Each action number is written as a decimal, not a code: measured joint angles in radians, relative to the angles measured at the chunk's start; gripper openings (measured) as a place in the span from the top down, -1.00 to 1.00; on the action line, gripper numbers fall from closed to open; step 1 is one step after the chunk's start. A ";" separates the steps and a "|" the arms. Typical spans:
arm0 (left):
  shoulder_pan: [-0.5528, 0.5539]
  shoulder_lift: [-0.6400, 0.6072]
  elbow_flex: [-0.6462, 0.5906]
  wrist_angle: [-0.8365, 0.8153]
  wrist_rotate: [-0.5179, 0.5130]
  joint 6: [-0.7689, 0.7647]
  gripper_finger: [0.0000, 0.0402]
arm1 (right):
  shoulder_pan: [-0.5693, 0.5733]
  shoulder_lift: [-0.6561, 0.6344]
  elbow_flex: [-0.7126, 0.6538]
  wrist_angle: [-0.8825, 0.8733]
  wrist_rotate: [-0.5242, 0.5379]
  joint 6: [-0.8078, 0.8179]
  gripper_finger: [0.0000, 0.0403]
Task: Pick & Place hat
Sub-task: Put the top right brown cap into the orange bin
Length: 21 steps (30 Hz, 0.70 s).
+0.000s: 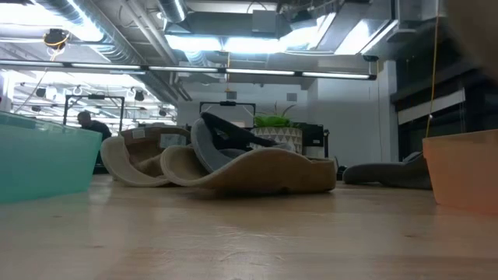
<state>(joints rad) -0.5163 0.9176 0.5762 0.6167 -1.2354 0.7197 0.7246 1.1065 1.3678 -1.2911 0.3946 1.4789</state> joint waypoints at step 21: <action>0.000 0.000 0.000 0.000 -0.004 0.000 -0.03 | 0.074 0.158 0.000 -0.091 -0.238 0.251 0.99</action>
<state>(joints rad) -0.5163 0.9178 0.5762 0.6163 -1.2392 0.7198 0.7983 1.2647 1.3678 -1.3824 0.1568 1.7294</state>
